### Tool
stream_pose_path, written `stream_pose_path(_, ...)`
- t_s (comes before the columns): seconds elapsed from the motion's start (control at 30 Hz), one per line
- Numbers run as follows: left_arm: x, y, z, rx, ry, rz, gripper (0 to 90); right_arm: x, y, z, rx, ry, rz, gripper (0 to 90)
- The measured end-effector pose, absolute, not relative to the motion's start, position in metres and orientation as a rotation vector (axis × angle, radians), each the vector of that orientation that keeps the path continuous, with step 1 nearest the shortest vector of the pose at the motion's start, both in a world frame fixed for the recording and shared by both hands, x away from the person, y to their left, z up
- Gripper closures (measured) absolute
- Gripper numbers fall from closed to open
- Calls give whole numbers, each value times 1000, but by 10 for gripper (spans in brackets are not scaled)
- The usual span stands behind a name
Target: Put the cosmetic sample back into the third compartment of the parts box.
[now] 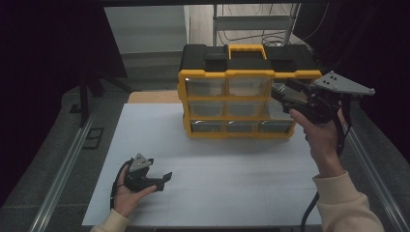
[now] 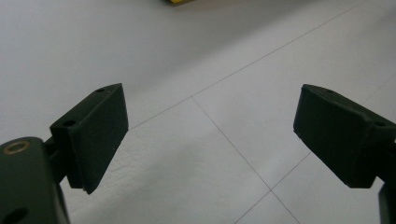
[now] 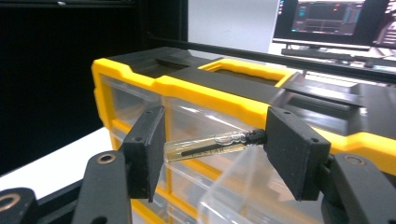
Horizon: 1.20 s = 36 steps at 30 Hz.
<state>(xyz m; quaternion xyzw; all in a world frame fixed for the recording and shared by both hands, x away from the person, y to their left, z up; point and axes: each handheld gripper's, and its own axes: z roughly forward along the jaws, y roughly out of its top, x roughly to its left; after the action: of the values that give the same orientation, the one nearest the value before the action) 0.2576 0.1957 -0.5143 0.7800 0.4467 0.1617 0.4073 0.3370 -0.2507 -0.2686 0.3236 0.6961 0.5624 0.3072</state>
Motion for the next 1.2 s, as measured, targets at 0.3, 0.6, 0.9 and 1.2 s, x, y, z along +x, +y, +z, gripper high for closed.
stream_pose_path(0.3,257,196,-514,1963,1123,410,108,341,-263,-266,891,1817,1449,404)
stream_pose_path(0.6,258,196,-515,1968,1124,415,111,351,-272,-270,930,1800,1381,403)
stream_pose_path(0.9,258,196,-515,1971,1125,416,110,359,-275,-272,955,1797,1337,403)
stream_pose_path(1.2,258,196,-515,1972,1125,416,111,365,-273,-275,984,1796,1315,402)
